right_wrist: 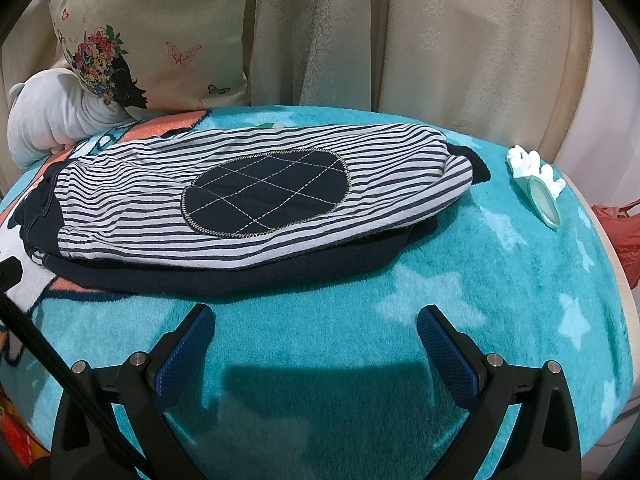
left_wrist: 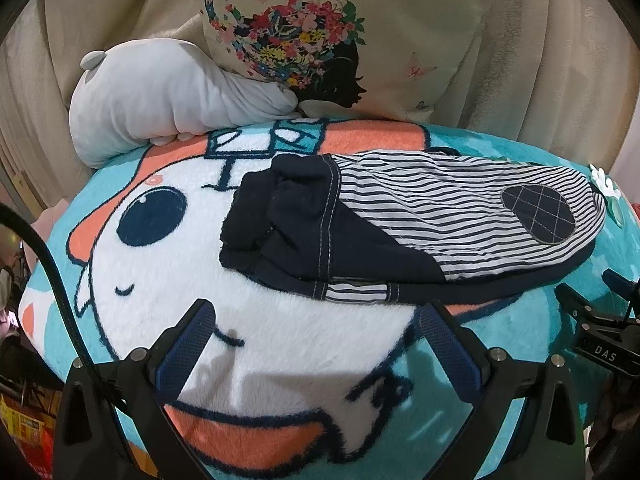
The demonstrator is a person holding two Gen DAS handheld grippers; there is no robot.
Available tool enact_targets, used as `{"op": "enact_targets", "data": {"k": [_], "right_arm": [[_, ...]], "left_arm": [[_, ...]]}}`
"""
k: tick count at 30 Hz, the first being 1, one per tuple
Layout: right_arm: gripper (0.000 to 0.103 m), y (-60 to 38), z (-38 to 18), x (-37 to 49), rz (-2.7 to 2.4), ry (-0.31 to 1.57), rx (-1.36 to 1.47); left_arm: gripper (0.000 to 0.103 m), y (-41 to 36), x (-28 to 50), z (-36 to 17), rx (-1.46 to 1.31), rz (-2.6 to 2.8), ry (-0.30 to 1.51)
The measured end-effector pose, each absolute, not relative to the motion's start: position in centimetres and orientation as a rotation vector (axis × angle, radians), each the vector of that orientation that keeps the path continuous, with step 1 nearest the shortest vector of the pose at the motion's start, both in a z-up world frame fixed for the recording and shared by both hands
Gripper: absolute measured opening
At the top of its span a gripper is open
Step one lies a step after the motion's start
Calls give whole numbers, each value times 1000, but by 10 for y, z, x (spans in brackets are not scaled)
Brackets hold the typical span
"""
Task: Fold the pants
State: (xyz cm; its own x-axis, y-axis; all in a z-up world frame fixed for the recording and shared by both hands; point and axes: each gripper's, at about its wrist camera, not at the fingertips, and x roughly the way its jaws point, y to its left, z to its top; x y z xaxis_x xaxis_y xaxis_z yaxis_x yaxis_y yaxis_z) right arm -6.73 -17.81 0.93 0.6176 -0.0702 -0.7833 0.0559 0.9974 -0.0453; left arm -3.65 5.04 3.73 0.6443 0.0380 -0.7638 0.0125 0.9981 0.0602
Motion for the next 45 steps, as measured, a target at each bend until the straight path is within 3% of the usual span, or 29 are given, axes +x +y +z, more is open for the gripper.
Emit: {"op": "enact_targets", "data": {"k": [45], "right_arm": [[102, -170, 8, -62, -90, 899, -12]], "left_arm": [[103, 50, -37, 30, 59, 12, 886]]}}
